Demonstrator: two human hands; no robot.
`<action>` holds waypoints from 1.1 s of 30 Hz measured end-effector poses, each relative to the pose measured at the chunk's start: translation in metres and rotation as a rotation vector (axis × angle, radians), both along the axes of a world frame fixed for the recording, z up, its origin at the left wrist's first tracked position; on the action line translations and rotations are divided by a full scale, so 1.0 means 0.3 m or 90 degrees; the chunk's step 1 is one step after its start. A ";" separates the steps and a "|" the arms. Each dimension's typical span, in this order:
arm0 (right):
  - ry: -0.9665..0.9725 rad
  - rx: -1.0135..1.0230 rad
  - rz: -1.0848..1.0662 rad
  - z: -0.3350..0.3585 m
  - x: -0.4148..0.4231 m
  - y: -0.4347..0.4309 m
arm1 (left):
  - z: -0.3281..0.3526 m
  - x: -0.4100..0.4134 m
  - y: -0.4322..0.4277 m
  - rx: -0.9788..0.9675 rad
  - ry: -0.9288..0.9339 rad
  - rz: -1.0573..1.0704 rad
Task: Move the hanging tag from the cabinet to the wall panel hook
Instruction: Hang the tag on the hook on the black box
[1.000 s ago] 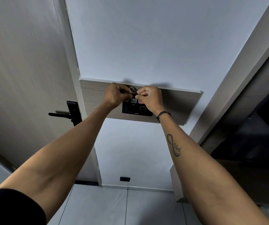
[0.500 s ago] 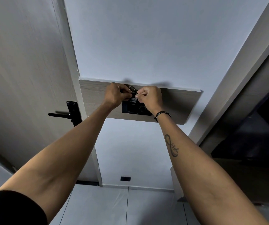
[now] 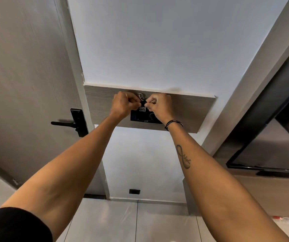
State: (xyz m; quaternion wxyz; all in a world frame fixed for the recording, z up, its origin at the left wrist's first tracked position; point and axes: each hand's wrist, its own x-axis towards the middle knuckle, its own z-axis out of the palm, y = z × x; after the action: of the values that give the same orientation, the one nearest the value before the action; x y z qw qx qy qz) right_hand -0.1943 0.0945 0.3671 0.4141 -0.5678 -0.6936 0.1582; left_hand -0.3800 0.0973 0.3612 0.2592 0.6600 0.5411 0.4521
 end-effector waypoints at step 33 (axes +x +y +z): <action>-0.363 0.235 -0.131 -0.039 0.134 -0.129 | -0.036 -0.059 -0.127 0.316 0.450 0.166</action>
State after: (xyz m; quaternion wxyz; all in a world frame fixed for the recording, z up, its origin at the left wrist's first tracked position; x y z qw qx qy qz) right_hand -0.1541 0.0558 0.3553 0.3132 -0.5719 -0.7372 -0.1771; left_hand -0.3975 0.0591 0.3503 -0.1671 0.7422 0.5503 0.3441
